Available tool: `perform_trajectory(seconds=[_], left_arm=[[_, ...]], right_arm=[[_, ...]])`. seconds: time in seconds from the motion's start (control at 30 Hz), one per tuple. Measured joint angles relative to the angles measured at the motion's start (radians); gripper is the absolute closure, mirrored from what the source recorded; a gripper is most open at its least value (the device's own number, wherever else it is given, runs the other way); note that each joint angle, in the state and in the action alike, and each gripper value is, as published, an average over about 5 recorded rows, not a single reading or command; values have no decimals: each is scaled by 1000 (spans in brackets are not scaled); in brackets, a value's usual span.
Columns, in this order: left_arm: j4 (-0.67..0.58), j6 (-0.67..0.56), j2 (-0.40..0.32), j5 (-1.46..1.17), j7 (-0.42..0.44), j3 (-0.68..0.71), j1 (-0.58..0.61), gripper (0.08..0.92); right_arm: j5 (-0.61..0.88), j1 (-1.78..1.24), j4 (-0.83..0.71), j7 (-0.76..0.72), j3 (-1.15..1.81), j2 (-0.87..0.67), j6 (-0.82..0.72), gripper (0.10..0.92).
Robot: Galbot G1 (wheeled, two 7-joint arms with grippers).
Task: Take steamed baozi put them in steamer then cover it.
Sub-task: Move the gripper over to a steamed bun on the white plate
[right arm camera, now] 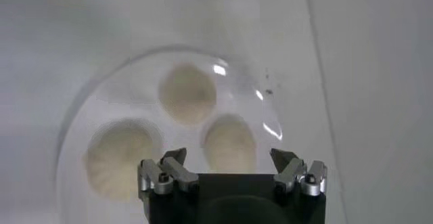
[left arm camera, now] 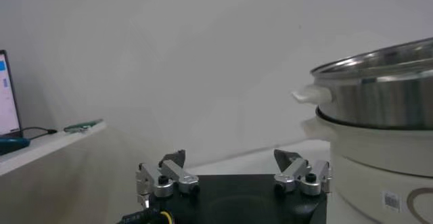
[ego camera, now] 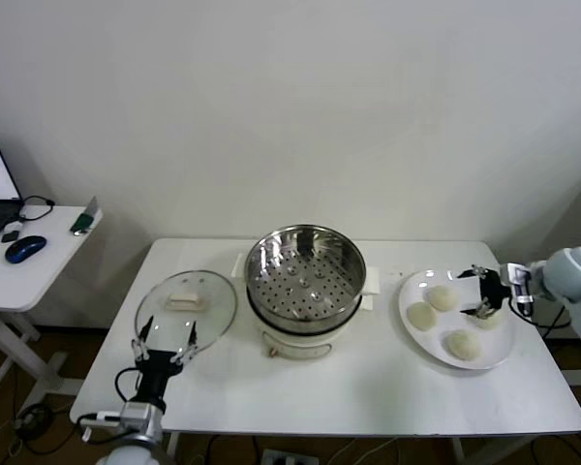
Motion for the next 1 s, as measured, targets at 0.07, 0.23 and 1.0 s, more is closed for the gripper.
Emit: perform_trajectory(seconds=[0.07, 0.23, 1.0], left_arm=[[3, 1, 1, 0, 0, -2, -1, 177], [12, 5, 8, -2, -3, -7, -4, 177], [34, 27, 30, -7, -23, -20, -3, 177]], right_arm=[[-28, 38, -46, -9, -37, 25, 11, 203], [-99, 107, -168, -17, -87, 103, 41, 203], [-288, 220, -565, 6, -94, 392, 108, 203]])
